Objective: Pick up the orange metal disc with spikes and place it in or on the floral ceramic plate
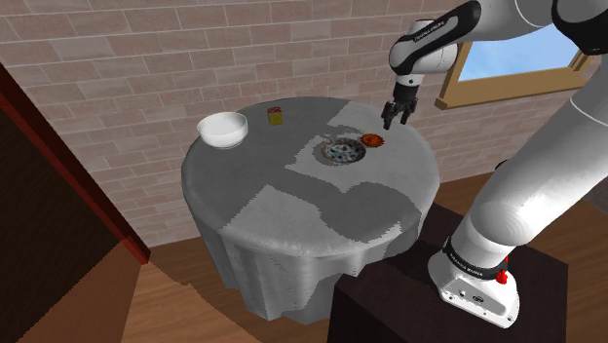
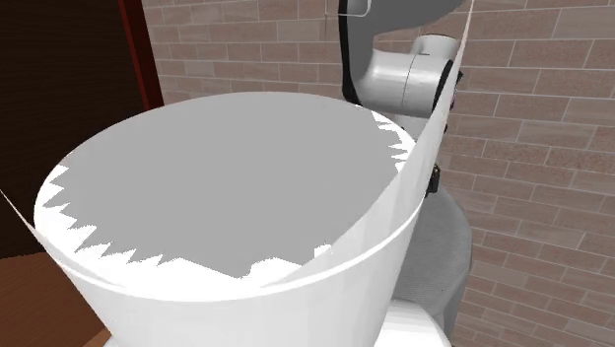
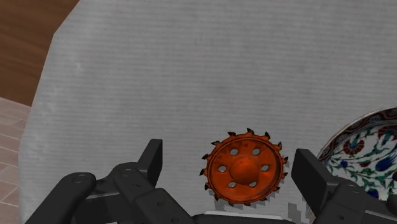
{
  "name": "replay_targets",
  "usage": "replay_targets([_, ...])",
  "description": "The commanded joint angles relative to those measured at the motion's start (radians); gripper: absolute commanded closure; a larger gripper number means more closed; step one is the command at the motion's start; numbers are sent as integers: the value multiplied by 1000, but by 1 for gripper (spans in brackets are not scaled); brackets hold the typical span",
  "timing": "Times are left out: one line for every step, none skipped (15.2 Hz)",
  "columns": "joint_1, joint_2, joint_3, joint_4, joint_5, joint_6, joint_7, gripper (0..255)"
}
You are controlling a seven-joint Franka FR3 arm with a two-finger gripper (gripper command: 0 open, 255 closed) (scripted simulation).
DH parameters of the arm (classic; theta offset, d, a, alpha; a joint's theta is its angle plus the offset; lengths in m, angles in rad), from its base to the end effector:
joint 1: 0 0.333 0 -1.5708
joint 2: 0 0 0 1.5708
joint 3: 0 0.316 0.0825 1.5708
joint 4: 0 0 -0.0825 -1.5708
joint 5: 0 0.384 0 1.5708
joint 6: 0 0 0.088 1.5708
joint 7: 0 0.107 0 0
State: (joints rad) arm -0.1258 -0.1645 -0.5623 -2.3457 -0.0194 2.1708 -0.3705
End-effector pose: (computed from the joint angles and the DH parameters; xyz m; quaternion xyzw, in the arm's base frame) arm 0.3692 -0.3067 0.3856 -0.9881 0.1487 -0.0029 0.0397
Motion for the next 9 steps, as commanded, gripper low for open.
replay_targets([1, 24, -8, -10, 15, 31, -15, 0])
replay_targets([2, 32, -9, -17, 21, 45, -19, 0])
replay_targets([3, 41, -10, -24, 26, 59, -24, 0])
replay_targets([4, 50, -12, -30, 32, 73, -28, 0])
replay_targets([6, 59, -13, -37, 39, 88, -33, 0])
replay_targets([6, 64, -13, -40, 43, 96, -36, 0])
replay_targets([6, 64, -13, -40, 43, 96, -36, 0])
replay_targets([6, 64, -13, -40, 43, 96, -36, 0])
replay_targets([6, 64, -13, -40, 43, 96, -36, 0])
